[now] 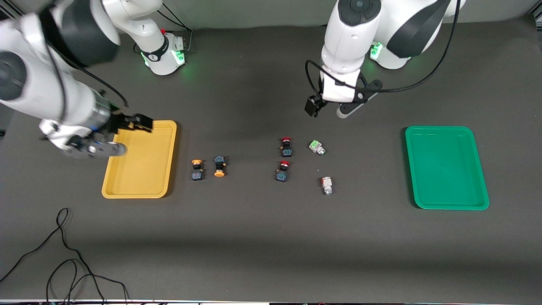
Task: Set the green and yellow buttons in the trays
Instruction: 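Reach the right gripper to a yellow button while the left gripper reaches a green button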
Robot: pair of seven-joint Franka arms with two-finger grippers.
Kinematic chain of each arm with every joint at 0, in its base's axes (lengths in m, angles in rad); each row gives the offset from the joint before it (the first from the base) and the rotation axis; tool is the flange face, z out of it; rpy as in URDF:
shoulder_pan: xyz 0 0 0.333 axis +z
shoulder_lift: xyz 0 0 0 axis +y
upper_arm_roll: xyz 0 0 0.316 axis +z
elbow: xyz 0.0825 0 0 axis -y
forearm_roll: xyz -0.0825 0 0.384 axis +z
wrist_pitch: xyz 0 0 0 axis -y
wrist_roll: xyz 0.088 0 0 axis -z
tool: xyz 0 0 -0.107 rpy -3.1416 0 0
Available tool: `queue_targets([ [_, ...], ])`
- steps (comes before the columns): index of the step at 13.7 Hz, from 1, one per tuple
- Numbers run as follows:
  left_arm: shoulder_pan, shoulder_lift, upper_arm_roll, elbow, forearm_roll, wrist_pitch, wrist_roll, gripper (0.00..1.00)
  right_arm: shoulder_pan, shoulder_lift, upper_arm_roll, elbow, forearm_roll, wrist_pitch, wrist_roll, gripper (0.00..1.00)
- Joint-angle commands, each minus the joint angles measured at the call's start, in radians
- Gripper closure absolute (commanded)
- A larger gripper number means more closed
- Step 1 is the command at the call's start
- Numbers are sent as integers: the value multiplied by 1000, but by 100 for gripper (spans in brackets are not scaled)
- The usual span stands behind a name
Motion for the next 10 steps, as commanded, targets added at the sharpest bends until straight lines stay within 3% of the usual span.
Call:
queue_targets([
  [1, -11, 15, 6, -147, -6, 152, -26, 1, 38, -11, -7, -166, 16, 171, 23, 0],
  [6, -11, 144, 7, -338, -6, 521, -31, 1, 73, 24, -7, -433, 16, 539, 20, 0],
  [10, -9, 268, 7, -356, -4, 660, -32, 1, 108, 184, -8, -478, 16, 747, 28, 0],
])
